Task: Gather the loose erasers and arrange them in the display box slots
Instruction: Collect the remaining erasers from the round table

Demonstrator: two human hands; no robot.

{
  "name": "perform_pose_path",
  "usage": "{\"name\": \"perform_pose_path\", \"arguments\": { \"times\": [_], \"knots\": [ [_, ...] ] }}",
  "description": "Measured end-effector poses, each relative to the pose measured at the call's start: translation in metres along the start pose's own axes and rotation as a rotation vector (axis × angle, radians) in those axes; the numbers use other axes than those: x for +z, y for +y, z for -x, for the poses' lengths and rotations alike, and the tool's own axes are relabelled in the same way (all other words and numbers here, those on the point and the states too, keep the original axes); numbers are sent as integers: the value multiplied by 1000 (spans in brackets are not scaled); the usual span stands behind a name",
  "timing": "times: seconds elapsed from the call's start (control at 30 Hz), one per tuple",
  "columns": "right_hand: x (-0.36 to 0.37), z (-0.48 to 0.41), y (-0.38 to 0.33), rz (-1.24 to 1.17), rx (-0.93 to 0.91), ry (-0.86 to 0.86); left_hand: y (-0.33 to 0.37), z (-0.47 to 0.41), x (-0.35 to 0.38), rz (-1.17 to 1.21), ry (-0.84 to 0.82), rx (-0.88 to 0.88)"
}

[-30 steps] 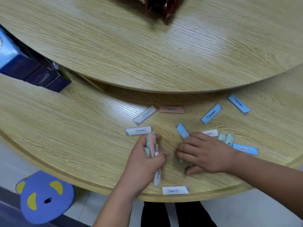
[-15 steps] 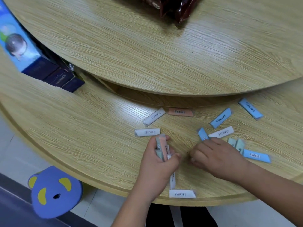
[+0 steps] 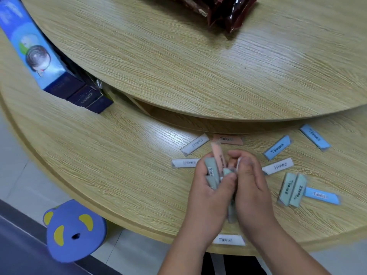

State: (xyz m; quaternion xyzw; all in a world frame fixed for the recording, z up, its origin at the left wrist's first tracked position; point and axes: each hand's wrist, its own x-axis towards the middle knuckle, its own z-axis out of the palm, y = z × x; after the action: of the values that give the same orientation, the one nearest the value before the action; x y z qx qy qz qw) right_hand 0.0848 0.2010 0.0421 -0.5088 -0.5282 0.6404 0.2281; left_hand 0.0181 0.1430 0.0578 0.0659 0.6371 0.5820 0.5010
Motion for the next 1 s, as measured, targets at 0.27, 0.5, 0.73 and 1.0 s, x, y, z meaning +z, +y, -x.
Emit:
{"name": "perform_pose_path", "arguments": {
  "times": [0.27, 0.5, 0.73, 1.0],
  "knots": [
    [11, 2, 1, -115, 113, -87, 3, 3, 10, 66, 32, 3],
    [8, 7, 4, -198, 153, -83, 2, 3, 12, 104, 53, -93],
    [7, 11, 6, -132, 145, -96, 8, 6, 8, 120, 6, -170],
    [12, 16, 10, -138, 145, 70, 0, 9, 4, 156, 66, -164]
  ]
}}
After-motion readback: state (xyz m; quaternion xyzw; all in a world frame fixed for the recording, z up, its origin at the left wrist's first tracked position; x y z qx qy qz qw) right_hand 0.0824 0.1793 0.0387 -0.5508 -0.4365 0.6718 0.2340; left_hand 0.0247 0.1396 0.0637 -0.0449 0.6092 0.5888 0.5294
